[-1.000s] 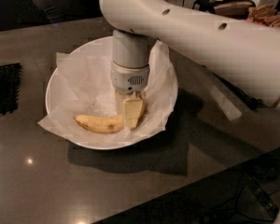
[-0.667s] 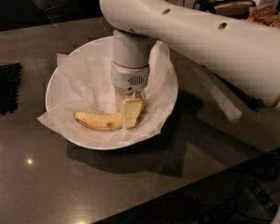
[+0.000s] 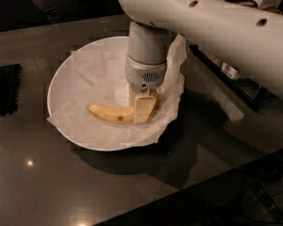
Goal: Pick banana from white bowl
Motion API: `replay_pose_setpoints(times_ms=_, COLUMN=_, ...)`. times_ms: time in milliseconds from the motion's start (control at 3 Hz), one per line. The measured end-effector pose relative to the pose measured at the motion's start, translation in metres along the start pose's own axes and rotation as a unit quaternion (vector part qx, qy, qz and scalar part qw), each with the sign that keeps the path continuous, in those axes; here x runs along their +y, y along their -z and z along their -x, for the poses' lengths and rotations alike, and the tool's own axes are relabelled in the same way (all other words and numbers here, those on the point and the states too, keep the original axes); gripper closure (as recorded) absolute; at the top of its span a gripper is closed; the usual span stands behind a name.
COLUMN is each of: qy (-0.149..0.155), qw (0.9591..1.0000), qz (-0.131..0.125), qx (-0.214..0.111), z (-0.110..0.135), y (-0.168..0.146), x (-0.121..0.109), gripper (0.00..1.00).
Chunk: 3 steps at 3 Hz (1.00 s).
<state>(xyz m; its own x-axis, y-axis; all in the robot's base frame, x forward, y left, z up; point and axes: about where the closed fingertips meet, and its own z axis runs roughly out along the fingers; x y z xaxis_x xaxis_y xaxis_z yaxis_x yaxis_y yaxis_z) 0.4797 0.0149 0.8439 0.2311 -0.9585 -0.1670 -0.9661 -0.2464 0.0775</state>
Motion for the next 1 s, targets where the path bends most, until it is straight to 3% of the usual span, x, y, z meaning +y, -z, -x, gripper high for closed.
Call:
replay_pose_setpoints(times_ms=333, qy=-0.005, qw=0.9991, qz=-0.040, qx=0.010, z=-0.004, y=0.032, x=0.002, gripper=1.00)
replay_pose_setpoints(times_ms=667, qy=0.002, qw=0.9980, qz=-0.062, qx=0.008, z=-0.004, y=0.051, x=-0.002, gripper=1.00)
replay_pose_setpoints(times_ms=1000, qy=0.024, qw=0.9979, qz=-0.056, qx=-0.021, z=0.005, y=0.040, x=-0.007, gripper=1.00)
